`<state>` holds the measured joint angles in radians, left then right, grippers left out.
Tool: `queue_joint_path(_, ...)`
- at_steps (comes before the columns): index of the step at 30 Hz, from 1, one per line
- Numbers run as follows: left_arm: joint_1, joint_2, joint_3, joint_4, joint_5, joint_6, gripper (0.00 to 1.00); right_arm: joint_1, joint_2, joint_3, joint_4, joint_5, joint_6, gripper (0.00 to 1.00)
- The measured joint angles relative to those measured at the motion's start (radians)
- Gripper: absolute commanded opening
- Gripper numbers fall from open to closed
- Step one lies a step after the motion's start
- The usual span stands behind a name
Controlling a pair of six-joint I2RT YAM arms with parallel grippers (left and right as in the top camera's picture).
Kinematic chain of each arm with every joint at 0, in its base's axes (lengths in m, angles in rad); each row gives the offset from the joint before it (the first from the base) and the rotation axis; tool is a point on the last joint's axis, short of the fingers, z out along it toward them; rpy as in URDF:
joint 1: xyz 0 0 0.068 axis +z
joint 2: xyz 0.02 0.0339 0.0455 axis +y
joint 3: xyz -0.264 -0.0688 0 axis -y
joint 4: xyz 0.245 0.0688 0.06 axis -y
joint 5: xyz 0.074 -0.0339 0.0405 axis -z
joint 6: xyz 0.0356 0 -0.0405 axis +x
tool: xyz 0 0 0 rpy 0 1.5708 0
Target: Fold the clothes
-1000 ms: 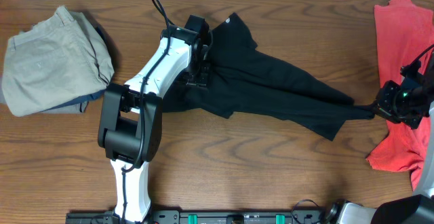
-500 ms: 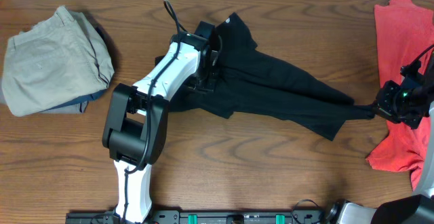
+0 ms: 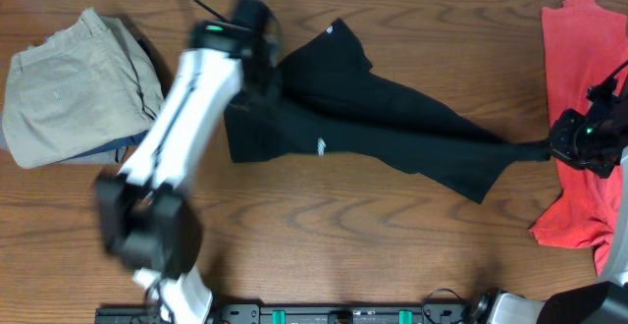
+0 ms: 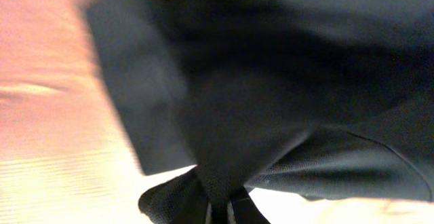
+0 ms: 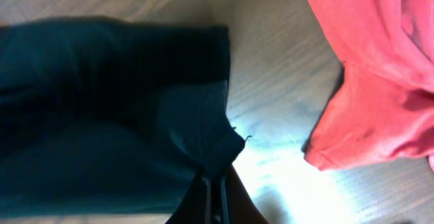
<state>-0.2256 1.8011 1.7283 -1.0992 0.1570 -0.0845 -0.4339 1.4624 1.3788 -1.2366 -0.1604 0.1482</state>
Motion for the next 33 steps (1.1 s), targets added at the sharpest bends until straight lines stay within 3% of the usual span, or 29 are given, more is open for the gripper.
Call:
queue_joint_path(9, 0.056, -0.426, 0.027, 0.073, 0.024, 0.000, 0.06, 0.000, -0.002, 0.054, 0.003, -0.167, -0.014, 0.01)
queue_joint_path(19, 0.058, -0.694, 0.030, 0.111, -0.039, -0.024, 0.06, 0.000, -0.100, 0.421, -0.097, -0.214, -0.032, 0.01)
queue_joint_path(25, 0.059, -0.703, 0.049, 0.121, -0.090, -0.032, 0.06, 0.000, -0.142, 0.505, -0.086, -0.182, -0.034, 0.01)
queue_joint_path(33, 0.060, -0.444, 0.051, 0.137, -0.092, -0.035, 0.06, 0.029, 0.002, 0.503, -0.028, -0.156, -0.036, 0.01)
